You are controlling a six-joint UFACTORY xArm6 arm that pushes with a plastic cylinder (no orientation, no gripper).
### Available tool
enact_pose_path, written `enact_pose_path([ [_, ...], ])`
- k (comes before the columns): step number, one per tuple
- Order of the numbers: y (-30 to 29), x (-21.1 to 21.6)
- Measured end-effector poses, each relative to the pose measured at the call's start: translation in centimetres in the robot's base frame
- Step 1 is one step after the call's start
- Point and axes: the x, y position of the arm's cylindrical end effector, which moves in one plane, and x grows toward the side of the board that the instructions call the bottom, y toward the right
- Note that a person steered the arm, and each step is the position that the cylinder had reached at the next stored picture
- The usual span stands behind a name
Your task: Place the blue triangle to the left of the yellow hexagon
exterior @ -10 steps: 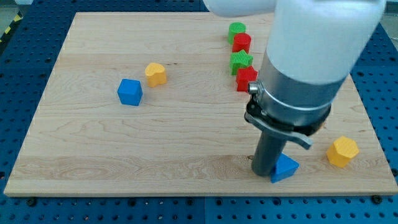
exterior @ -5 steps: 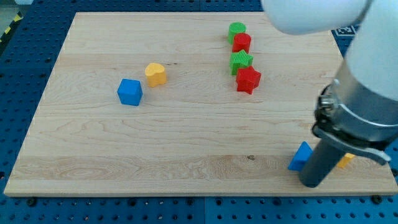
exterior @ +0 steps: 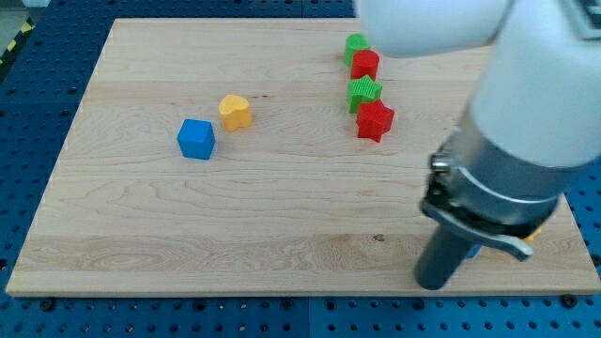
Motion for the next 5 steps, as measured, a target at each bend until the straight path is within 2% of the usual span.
enact_pose_path([
  [3,2.2,-3.5],
  [4,0.1,-3.5],
  [5,-9.0,-3.8],
])
